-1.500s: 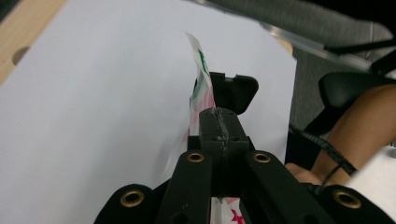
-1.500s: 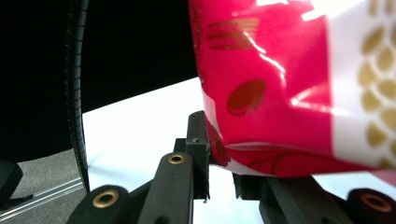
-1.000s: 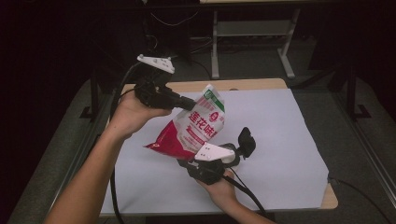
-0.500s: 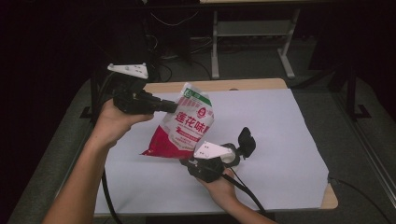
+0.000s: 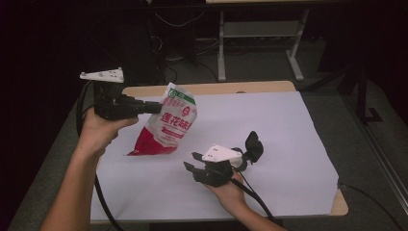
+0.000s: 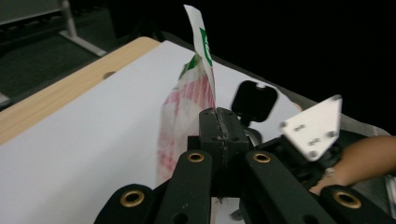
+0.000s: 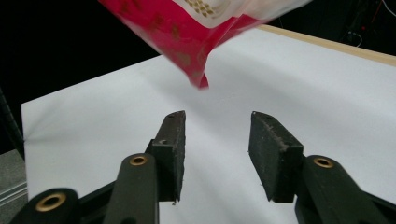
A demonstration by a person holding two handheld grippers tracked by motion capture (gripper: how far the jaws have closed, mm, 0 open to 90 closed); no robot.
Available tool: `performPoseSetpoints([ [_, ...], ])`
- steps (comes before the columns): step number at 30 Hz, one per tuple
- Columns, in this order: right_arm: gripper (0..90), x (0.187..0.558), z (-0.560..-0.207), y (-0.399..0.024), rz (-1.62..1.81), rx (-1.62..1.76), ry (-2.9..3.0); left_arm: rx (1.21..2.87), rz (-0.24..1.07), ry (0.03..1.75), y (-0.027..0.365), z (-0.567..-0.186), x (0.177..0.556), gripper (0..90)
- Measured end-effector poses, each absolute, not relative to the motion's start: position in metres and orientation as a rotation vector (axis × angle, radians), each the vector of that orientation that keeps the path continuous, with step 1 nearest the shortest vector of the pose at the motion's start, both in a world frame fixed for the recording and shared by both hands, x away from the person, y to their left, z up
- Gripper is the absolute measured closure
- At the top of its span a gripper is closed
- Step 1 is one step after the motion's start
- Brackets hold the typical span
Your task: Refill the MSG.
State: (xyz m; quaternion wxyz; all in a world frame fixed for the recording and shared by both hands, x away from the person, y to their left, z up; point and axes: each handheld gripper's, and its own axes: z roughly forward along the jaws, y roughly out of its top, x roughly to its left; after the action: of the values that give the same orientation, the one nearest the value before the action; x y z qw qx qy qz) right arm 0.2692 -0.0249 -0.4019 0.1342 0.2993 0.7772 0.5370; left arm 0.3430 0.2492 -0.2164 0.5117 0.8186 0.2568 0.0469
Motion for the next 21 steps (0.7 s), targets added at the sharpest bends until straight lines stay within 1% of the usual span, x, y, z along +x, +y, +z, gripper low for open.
performPoseSetpoints([
  [4, 53.5, 0.267, -0.397, -0.029, 1.525, 0.823, 2.295, 1.947, 0.148, 0.682, 0.259, -0.229, 0.357, 90.0],
  [6, 51.0, 0.266, -0.395, -0.030, 1.499, 0.814, 2.345, 1.935, 0.161, 0.699, 0.261, -0.234, 0.363, 90.0],
  [8, 48.9, 0.264, -0.395, -0.034, 1.477, 0.778, 2.384, 1.941, 0.206, 0.713, 0.260, -0.239, 0.371, 90.0],
  [13, 44.2, 0.260, -0.393, -0.048, 1.425, 0.722, 2.436, 1.901, 0.266, 0.728, 0.256, -0.249, 0.388, 90.0],
  [18, 42.2, 0.264, -0.391, -0.067, 1.469, 0.735, 2.458, 1.914, 0.320, 0.733, 0.248, -0.259, 0.394, 90.0],
  [21, 41.1, 0.267, -0.391, -0.074, 1.481, 0.740, 2.477, 1.925, 0.312, 0.741, 0.247, -0.270, 0.396, 90.0],
])
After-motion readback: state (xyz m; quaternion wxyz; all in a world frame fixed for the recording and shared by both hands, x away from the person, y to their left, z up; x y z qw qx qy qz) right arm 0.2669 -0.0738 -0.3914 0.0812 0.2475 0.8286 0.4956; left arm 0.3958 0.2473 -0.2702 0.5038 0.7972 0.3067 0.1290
